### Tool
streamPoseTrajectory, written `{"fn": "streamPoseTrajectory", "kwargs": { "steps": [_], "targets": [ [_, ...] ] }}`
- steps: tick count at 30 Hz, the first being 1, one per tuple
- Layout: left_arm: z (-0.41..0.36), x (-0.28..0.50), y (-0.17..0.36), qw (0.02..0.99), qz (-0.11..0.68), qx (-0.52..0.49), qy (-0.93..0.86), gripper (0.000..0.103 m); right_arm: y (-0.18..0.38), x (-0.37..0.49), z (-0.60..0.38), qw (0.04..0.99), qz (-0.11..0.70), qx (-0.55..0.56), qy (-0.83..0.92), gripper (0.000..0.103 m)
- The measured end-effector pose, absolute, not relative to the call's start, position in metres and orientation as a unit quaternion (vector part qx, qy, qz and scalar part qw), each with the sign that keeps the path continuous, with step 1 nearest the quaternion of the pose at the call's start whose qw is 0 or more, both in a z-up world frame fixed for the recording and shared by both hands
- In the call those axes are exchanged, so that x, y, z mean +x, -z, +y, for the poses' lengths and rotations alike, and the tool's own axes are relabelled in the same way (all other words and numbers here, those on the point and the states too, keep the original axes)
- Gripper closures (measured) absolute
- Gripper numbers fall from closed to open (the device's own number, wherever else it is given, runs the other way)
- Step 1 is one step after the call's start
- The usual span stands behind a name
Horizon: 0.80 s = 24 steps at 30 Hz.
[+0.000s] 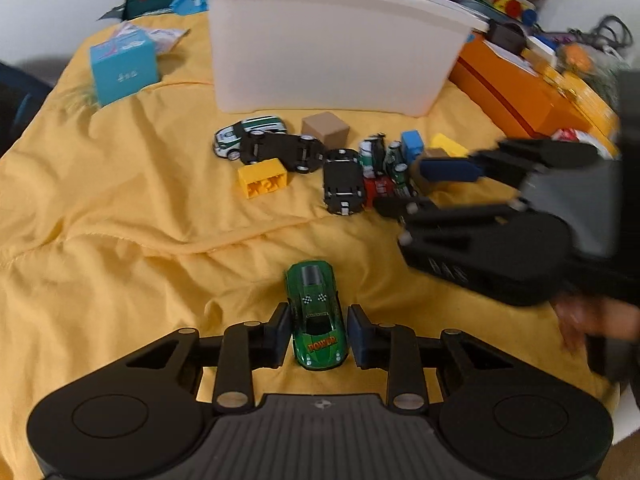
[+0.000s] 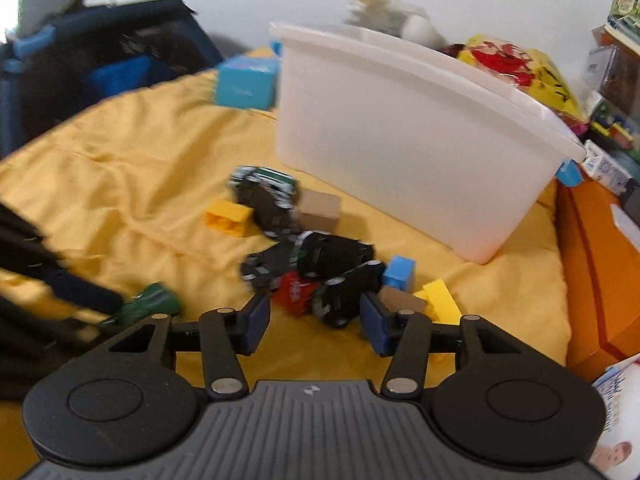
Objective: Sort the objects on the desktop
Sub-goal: 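Hold green car in left tool while right tool grasps white numbered race car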
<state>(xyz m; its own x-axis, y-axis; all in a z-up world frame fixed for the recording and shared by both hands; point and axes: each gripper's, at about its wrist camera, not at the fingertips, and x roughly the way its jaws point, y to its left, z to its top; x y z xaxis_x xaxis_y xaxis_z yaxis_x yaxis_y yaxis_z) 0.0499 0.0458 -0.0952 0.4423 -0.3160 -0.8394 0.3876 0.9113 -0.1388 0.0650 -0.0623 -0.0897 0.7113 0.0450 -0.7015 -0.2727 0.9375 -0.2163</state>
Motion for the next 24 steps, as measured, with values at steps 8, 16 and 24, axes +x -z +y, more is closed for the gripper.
{"fn": "streamPoseTrajectory", "kwargs": {
  "steps": [8,16,24],
  "targets": [
    [0.053,0.052,0.098,0.839,0.483,0.044,0.247,0.067,0.088,0.063,-0.076,0.907,0.394,-0.134,-0.056,0.086],
    [0.051,0.051,0.097,0.843,0.462,0.055,0.269,0.07,0.071,0.021,-0.114,0.875,0.451,0.13,-0.117,0.086],
    [0.04,0.052,0.098,0.844,0.462,0.058,0.266,0.069,0.078,0.003,-0.143,0.882,0.448,0.144,-0.039,0.068]
  ]
}}
